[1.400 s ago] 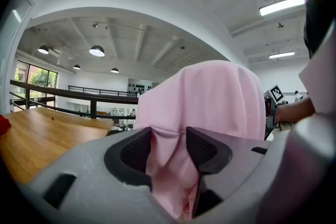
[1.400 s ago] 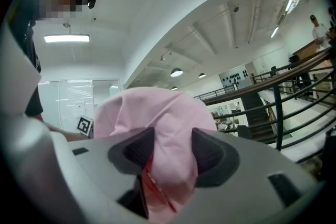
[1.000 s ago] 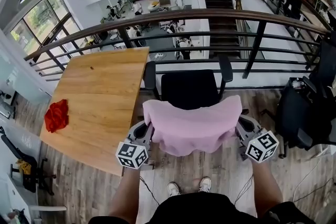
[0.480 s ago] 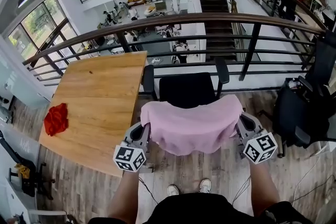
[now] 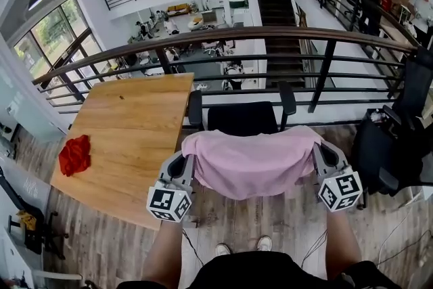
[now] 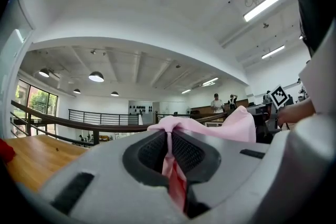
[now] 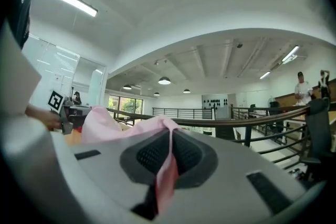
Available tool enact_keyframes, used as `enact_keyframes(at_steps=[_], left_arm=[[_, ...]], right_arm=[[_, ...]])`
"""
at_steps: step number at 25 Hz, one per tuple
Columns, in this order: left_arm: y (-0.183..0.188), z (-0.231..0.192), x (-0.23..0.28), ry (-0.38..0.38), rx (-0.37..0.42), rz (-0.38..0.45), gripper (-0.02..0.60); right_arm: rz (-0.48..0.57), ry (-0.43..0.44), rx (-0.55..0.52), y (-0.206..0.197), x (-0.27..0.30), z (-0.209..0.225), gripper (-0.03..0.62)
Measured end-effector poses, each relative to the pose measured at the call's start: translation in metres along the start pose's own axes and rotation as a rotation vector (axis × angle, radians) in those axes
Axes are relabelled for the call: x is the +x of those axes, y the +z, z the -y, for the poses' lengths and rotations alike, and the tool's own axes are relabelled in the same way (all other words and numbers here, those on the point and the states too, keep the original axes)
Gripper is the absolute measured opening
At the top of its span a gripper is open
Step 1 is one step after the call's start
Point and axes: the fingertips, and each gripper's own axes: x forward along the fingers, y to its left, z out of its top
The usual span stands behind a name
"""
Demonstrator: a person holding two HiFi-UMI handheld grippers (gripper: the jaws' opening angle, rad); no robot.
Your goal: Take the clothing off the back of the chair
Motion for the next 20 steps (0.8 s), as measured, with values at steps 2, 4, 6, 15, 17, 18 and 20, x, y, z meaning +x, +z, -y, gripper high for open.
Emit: enact_keyframes(at_steps=[2,4,6,15,17,18,20], left_arm=[[0.011,0.0,-0.003,0.0,0.006,0.022,0.029],[0.024,0.001,-0.008,-0.001,0.012,0.045,0.028],[0.037,0.001,-0.012,-0.003,0.015,0.069,0.029],[0.081,0.007,-0.034,-0.029,0.051,0.148,0.029],[0.092,0.009,-0.041,-0.038,0.057,0.163,0.029],[0.096,0.011,-0.045,-0.043,0.062,0.17,0.029],[0.104,0.012,-0.053,-0.052,0.072,0.185,0.029]], right_arm=[[0.018,-0.013,-0.022,0.011,-0.005,0.001,0.011],[0.039,-0.022,-0.043,0.024,-0.011,0.0,0.011],[0.065,-0.028,-0.062,0.039,-0.017,-0.002,0.011],[0.191,-0.04,-0.102,0.095,-0.046,-0.027,0.012],[0.213,-0.034,-0.112,0.105,-0.054,-0.038,0.012],[0.224,-0.031,-0.116,0.109,-0.058,-0.044,0.012],[0.241,-0.027,-0.125,0.115,-0.065,-0.056,0.012]])
